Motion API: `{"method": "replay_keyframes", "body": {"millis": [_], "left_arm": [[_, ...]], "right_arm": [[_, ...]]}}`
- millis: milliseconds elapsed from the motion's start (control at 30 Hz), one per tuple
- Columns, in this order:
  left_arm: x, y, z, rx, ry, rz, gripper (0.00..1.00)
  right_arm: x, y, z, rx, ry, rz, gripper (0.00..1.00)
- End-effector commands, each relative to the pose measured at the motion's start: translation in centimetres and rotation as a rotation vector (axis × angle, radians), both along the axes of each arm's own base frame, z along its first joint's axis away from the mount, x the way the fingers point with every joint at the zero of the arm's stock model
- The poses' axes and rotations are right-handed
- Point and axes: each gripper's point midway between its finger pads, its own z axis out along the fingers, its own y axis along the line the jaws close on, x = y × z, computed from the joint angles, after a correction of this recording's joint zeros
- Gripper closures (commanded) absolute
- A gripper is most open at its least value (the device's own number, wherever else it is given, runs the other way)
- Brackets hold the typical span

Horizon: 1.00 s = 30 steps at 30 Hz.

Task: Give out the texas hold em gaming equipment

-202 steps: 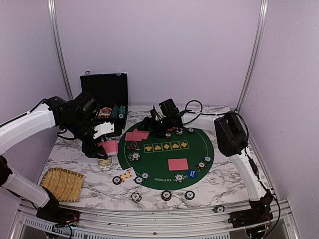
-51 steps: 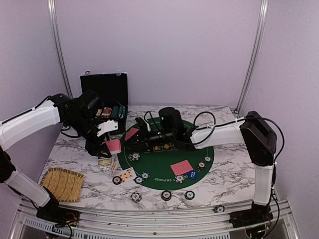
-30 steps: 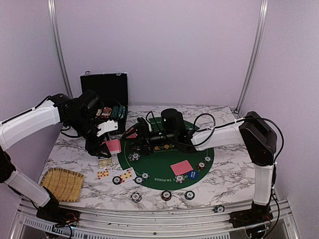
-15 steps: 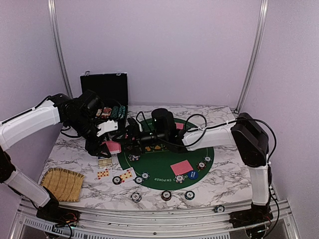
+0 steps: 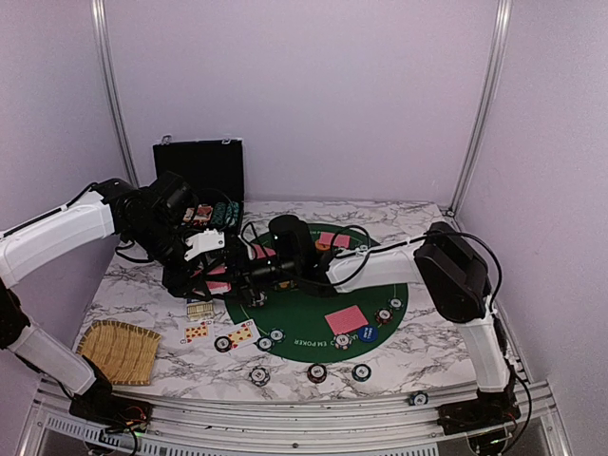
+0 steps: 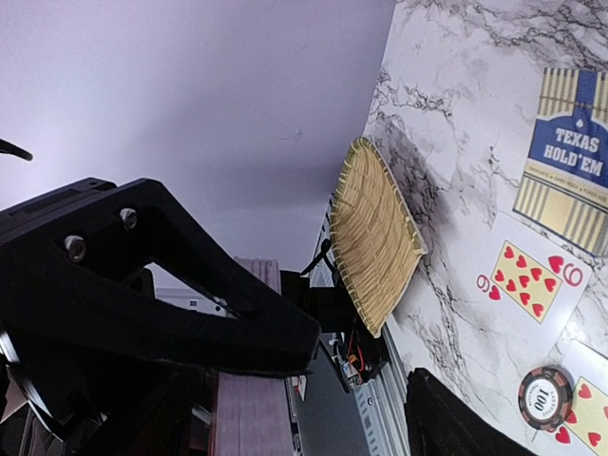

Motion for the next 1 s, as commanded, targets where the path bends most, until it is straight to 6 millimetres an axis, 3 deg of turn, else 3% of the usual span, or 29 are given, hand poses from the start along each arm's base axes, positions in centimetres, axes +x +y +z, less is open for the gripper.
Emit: {"method": "replay_keyframes", "body": {"millis": [0,167,500,667,967], "left_arm": [[-0.1,-0.2,1.0,-0.03,-0.016,-0.005,1.0],[-0.2,0.0,1.0,-0.022,-0.022,-0.005,1.0],[-0.2,0.0,1.0,-0.024,-0.023,-0.008,1.0],[-0.2,0.1,0.9,-0.018,-0.023,-0.006,1.0],[-0.2,0.2,0.7,-0.015,-0.021,-0.004,1.0]], "right_arm": [[-0.4,1.4,0.4,0.026,0.002,0.038,0.24],[0.1,0.9,-0.7,0.0,0.01,0.034,0.27],[1.7,-2.7,-1.5,-0.059,-0.012,-0.015,0.4],[2.0,-3.9,-0.7,-0.054,-0.022,-0.031,0.45],[1.9,-4.3,1.9,-0.012,-0.051,-0.032,0.6]]}}
